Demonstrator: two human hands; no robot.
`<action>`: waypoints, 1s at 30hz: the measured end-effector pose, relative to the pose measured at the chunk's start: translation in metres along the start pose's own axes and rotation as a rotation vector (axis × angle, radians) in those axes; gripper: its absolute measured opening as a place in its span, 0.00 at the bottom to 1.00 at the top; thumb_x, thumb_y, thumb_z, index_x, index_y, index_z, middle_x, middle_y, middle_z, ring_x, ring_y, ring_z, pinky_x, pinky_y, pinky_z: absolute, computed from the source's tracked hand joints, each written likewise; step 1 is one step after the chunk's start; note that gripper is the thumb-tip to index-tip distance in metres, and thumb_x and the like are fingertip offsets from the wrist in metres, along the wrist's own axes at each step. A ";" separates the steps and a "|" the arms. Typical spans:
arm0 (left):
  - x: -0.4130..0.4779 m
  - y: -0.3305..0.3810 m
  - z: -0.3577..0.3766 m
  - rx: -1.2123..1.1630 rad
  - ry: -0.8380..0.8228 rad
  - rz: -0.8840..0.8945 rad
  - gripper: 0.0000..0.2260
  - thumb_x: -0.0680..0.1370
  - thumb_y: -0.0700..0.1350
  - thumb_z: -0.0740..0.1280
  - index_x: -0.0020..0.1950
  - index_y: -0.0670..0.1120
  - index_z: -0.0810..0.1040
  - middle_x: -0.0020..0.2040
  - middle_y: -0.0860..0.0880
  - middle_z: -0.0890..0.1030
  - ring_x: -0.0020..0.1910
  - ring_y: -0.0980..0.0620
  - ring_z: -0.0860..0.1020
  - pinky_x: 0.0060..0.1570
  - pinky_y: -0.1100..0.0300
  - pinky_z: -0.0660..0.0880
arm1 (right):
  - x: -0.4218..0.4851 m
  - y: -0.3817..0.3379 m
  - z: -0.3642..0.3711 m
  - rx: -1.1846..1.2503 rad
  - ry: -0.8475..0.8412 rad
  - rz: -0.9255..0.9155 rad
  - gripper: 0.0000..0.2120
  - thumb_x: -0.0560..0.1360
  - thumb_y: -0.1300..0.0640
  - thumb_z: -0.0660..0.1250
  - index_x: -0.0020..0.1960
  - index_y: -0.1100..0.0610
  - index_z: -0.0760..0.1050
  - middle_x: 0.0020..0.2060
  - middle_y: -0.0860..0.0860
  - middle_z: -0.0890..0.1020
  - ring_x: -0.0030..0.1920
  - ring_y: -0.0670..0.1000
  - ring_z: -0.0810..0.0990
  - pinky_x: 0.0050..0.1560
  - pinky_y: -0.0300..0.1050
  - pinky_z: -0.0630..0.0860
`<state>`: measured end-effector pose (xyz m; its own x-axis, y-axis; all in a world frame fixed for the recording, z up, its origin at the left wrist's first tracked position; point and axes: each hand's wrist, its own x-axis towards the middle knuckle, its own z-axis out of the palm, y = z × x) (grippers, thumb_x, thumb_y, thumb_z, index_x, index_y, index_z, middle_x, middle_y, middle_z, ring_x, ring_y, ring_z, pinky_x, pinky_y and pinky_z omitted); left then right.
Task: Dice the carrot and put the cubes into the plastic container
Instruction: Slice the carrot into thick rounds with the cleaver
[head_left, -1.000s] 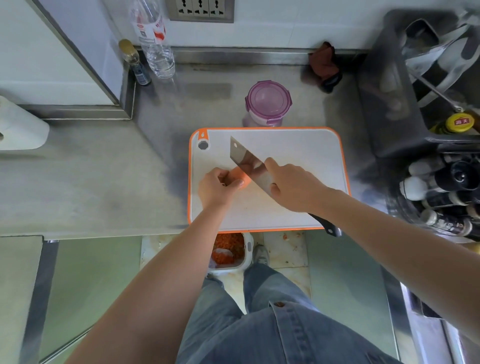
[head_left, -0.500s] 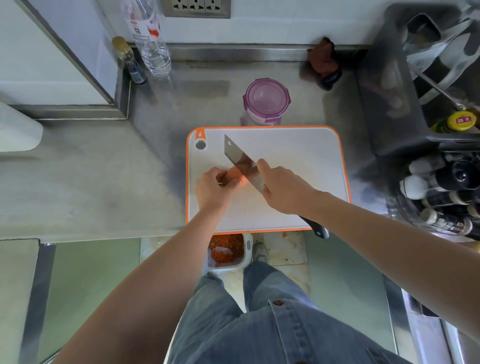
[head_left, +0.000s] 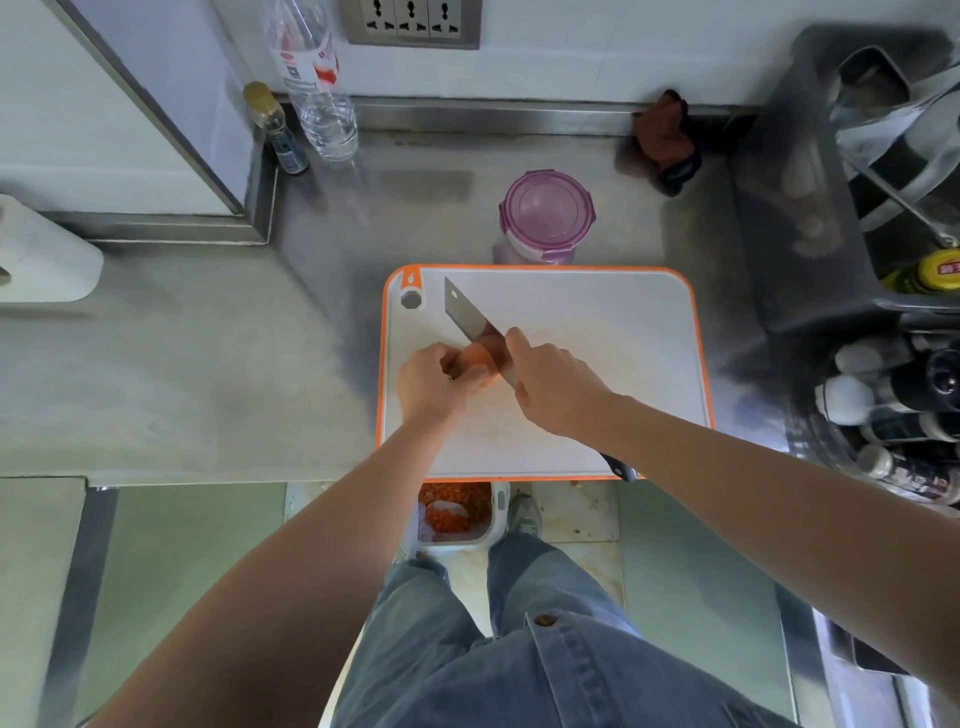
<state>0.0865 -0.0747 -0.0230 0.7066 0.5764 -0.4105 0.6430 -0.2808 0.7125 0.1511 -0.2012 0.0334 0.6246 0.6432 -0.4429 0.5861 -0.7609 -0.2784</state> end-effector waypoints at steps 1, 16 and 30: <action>0.000 0.000 0.000 0.000 0.004 0.002 0.14 0.72 0.49 0.75 0.54 0.44 0.81 0.48 0.49 0.83 0.47 0.49 0.80 0.49 0.57 0.76 | 0.002 -0.001 0.001 -0.001 0.001 -0.004 0.17 0.80 0.61 0.59 0.66 0.57 0.58 0.34 0.49 0.67 0.32 0.47 0.69 0.29 0.38 0.63; 0.000 0.000 -0.001 0.044 -0.002 0.042 0.13 0.73 0.50 0.73 0.54 0.45 0.83 0.48 0.48 0.84 0.45 0.51 0.80 0.46 0.57 0.76 | 0.000 0.004 0.018 0.066 0.045 0.020 0.13 0.80 0.62 0.57 0.63 0.58 0.60 0.33 0.50 0.69 0.32 0.50 0.71 0.29 0.40 0.64; -0.008 -0.006 0.010 0.351 -0.096 0.269 0.17 0.75 0.53 0.70 0.59 0.44 0.77 0.51 0.46 0.76 0.47 0.49 0.75 0.48 0.60 0.71 | 0.000 0.017 0.027 0.058 0.026 0.028 0.12 0.79 0.63 0.56 0.61 0.58 0.59 0.31 0.48 0.66 0.30 0.49 0.68 0.29 0.42 0.63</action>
<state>0.0802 -0.0852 -0.0295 0.8756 0.3787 -0.2998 0.4827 -0.6633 0.5719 0.1471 -0.2167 0.0055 0.6537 0.6231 -0.4295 0.5379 -0.7818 -0.3154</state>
